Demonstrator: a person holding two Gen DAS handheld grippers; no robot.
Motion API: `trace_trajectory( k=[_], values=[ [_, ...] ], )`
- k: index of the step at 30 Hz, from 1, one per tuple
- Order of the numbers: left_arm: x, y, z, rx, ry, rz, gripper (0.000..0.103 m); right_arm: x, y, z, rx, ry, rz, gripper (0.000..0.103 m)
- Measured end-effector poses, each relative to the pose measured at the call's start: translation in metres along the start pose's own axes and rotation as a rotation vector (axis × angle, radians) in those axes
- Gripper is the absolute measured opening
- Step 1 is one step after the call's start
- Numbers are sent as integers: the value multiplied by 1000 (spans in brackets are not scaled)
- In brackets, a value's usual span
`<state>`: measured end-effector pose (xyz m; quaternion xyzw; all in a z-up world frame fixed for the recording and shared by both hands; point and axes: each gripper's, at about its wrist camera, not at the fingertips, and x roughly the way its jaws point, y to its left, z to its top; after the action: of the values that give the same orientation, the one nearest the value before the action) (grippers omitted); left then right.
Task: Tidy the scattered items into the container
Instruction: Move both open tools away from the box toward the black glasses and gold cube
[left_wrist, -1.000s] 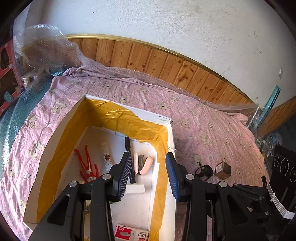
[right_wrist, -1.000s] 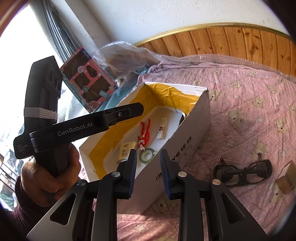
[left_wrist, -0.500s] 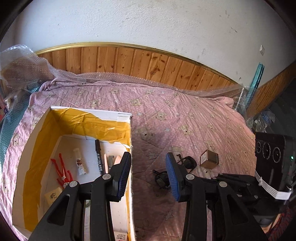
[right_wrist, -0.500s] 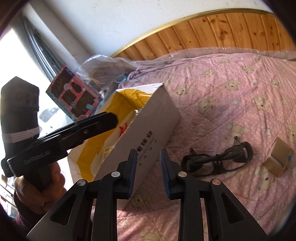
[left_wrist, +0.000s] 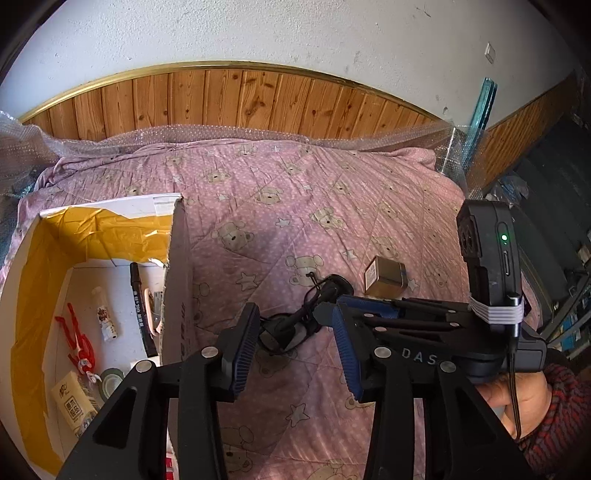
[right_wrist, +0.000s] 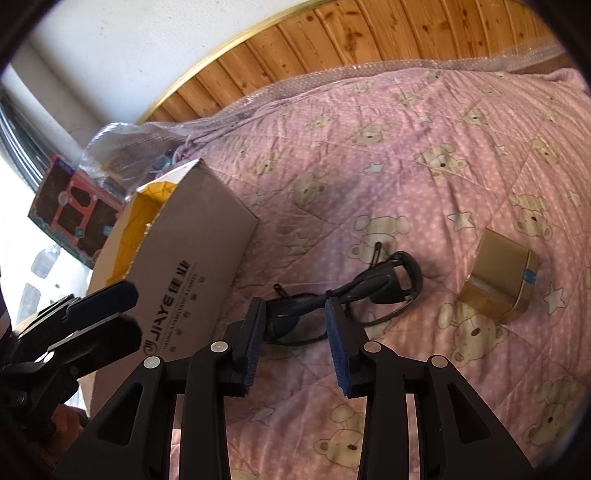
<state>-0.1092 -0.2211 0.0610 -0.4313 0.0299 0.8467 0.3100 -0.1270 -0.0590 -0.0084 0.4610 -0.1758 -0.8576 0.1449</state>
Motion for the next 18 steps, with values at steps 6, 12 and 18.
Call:
trace_trajectory(
  k=[6, 12, 18],
  values=[
    [11, -5, -3, 9, 35, -9, 44, 17, -30, 13, 59, -8, -167, 44],
    [21, -3, -3, -4, 60, -8, 44, 46, -38, 17, 35, 40, -193, 43],
    [24, 2, -2, -27, 71, 9, 44, 32, -19, -23, 219, 276, 144, 36]
  ],
)
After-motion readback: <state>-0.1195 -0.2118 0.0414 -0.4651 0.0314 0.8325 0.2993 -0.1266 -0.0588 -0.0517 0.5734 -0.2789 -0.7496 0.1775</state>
